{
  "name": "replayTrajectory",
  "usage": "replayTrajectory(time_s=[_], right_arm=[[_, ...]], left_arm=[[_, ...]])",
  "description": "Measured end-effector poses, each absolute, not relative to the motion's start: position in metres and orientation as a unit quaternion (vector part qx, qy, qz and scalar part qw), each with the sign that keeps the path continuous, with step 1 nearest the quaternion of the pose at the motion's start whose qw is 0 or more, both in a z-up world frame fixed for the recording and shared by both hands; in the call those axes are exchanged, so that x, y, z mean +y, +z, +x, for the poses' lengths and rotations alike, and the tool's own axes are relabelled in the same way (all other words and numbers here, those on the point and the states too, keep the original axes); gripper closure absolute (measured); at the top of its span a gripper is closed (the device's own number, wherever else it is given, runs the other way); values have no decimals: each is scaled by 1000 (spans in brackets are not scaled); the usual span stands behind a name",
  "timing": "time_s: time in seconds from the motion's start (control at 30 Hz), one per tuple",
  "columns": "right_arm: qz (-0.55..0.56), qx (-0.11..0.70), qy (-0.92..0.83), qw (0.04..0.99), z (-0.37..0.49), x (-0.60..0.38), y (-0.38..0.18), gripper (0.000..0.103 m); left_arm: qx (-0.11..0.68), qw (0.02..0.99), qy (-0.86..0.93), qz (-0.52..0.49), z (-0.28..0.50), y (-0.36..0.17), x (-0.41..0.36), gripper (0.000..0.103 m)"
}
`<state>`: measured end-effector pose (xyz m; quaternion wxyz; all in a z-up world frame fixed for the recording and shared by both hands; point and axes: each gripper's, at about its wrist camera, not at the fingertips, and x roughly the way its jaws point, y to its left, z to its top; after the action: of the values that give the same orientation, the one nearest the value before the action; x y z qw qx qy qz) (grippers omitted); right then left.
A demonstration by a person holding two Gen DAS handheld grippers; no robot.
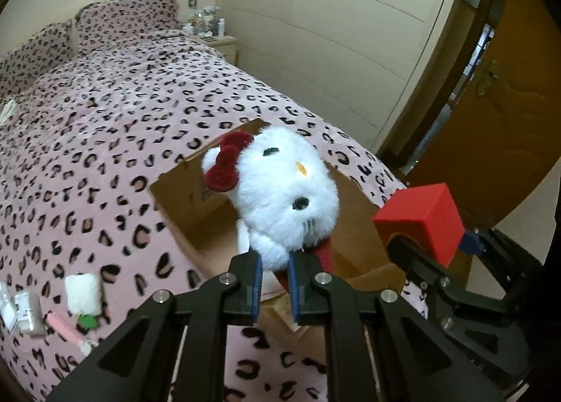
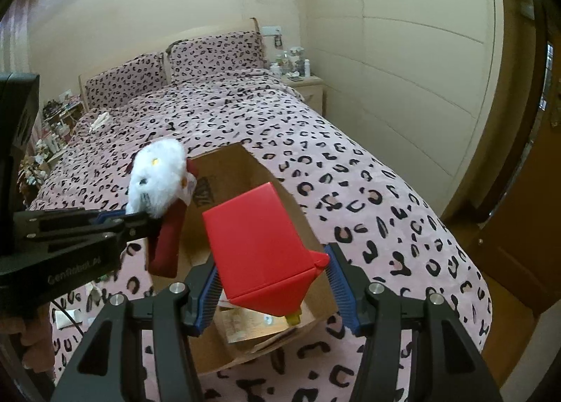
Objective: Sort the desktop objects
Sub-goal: 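Lower the plush into the box with the left tool while the right tool lowers the red box in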
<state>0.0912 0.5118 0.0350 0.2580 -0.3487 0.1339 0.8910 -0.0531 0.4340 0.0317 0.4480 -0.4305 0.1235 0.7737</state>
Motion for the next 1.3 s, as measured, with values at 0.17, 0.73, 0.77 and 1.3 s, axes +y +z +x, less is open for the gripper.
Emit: replayTrajectory(time_s=[0.17, 0.73, 0.77, 1.3], right_arm=[[-353, 139, 889, 257, 88, 521, 27, 46], [-386, 118, 887, 223, 42, 514, -4, 46], [-389, 114, 887, 222, 39, 513, -6, 46], [-417, 103, 876, 221, 28, 513, -32, 46]], left_arm=[[134, 455, 765, -435, -53, 23, 457, 90], [148, 442, 761, -451, -100, -8, 458, 90], [149, 441, 760, -452, -101, -11, 458, 90], [177, 436, 762, -444, -100, -31, 465, 89]])
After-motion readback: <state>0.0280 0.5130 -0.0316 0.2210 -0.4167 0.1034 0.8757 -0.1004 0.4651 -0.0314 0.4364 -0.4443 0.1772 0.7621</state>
